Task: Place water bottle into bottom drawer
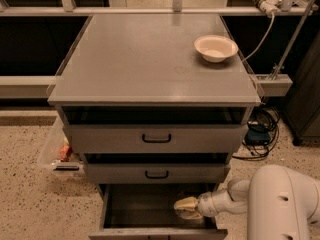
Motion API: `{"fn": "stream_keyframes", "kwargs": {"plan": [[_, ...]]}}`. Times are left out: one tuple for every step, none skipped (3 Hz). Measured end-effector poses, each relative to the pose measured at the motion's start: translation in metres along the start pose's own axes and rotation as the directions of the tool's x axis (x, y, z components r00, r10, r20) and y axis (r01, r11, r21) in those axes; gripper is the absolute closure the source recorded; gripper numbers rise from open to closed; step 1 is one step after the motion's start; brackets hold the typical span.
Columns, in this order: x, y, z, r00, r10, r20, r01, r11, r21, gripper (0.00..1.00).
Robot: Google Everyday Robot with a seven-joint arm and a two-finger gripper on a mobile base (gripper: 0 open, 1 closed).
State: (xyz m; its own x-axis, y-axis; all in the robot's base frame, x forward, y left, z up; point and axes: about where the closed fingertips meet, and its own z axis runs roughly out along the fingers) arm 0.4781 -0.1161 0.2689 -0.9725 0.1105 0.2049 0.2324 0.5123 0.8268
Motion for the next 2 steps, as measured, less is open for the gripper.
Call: {"fn": "stream_keyframes", "kwargs": {"plan": [[-0.016, -0.002, 0.010, 1.000, -0.027, 0.012, 0.027, 0.9996, 0.007, 1.00], [-0.027, -0.008, 0.018, 0.999, -0.031, 0.026, 0.031, 0.9994, 0.017, 1.00]]}}
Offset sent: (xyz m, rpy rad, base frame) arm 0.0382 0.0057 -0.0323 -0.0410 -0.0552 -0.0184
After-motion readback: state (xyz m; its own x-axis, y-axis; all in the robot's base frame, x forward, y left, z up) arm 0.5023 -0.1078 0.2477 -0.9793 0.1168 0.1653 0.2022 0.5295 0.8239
